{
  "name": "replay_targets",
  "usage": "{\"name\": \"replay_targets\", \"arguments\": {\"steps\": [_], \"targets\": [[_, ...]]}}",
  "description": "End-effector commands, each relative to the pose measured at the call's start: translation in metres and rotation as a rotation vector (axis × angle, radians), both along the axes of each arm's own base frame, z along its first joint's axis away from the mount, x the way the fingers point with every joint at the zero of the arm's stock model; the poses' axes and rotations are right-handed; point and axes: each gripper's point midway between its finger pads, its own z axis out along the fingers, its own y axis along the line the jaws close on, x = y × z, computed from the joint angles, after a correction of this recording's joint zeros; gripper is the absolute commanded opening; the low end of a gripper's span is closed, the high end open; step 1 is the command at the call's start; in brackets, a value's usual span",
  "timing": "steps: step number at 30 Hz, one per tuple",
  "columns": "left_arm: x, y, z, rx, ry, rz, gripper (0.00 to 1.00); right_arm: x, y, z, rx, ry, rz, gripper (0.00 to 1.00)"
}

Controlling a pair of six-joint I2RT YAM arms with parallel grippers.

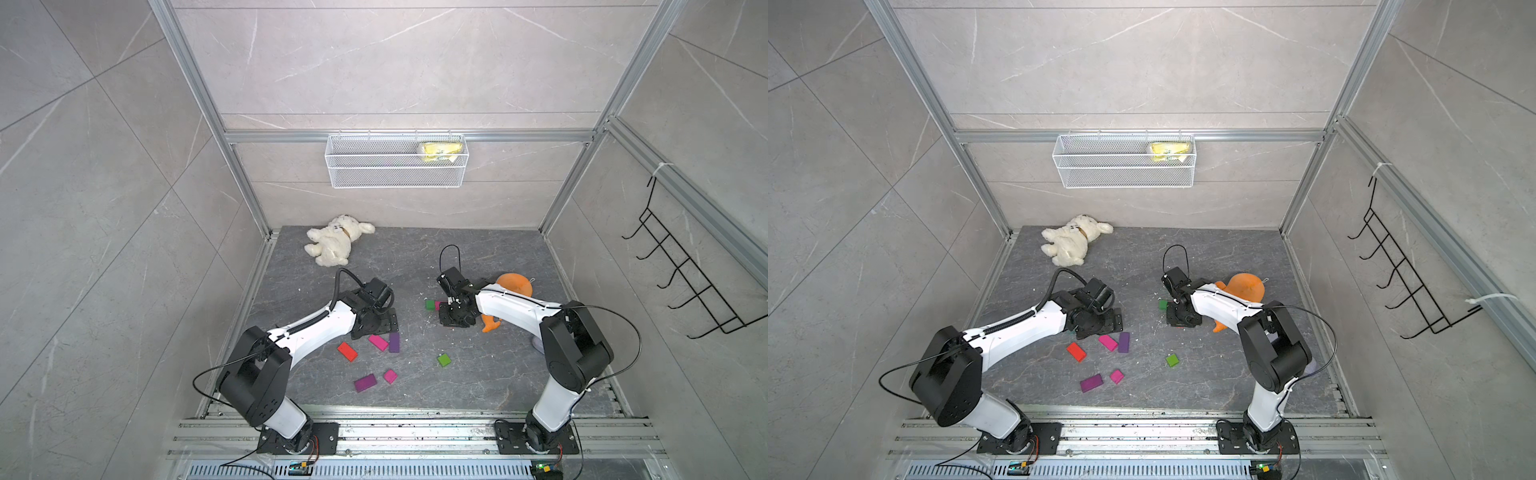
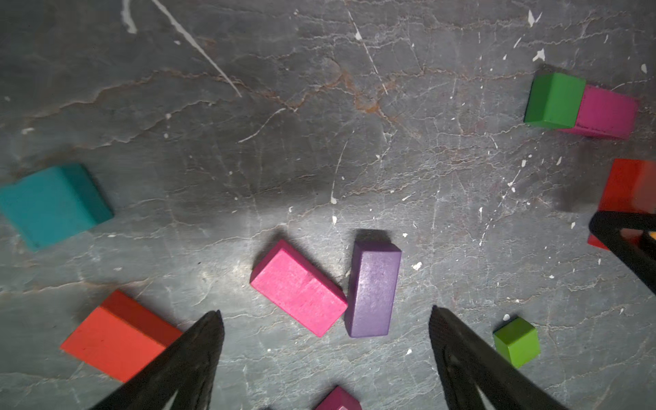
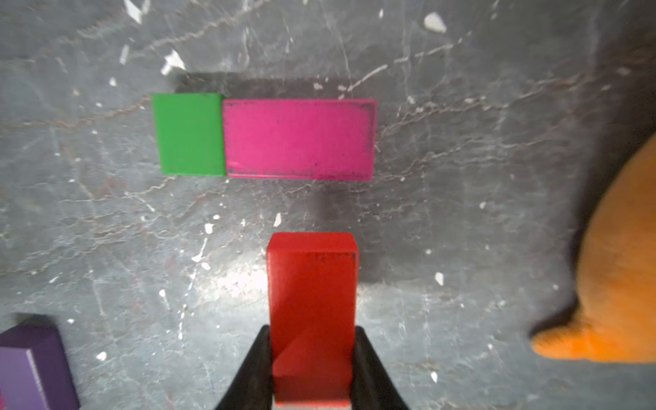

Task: Assemble the number 7 with building blocks
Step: Place the building block at the center of the board, then assemble the building block at the center of the board.

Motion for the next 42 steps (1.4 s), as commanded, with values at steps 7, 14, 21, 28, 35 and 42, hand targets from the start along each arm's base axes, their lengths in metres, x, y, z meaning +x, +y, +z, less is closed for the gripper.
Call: {"name": "replay_targets", "arguments": {"steps": [7, 14, 21, 28, 35, 42], "targets": [[0.016, -0.026, 0.008, -0.05, -0.012, -0.063, 0.95, 0.005, 0.003, -0.018, 0.018, 0.047, -0.001, 0.31], [0.015, -0.027, -0.001, -0.049, 0.009, -0.063, 0.95, 0.007, -0.004, -0.02, -0.005, 0.062, -0.021, 0.49], [0.011, -0.022, 0.002, -0.049, -0.001, -0.051, 0.95, 0.008, -0.006, 0.004, 0.018, -0.006, -0.02, 0.54], [0.004, -0.016, -0.002, -0.045, 0.005, -0.042, 0.95, 0.008, -0.004, 0.003, 0.015, 0.012, -0.006, 0.46], [0.006, -0.018, 0.001, -0.052, -0.004, -0.042, 0.95, 0.009, -0.005, -0.002, -0.016, 0.023, -0.002, 0.45], [0.005, -0.018, -0.003, -0.05, 0.005, -0.044, 0.95, 0.011, -0.004, -0.007, -0.026, 0.037, 0.005, 0.43]]}}
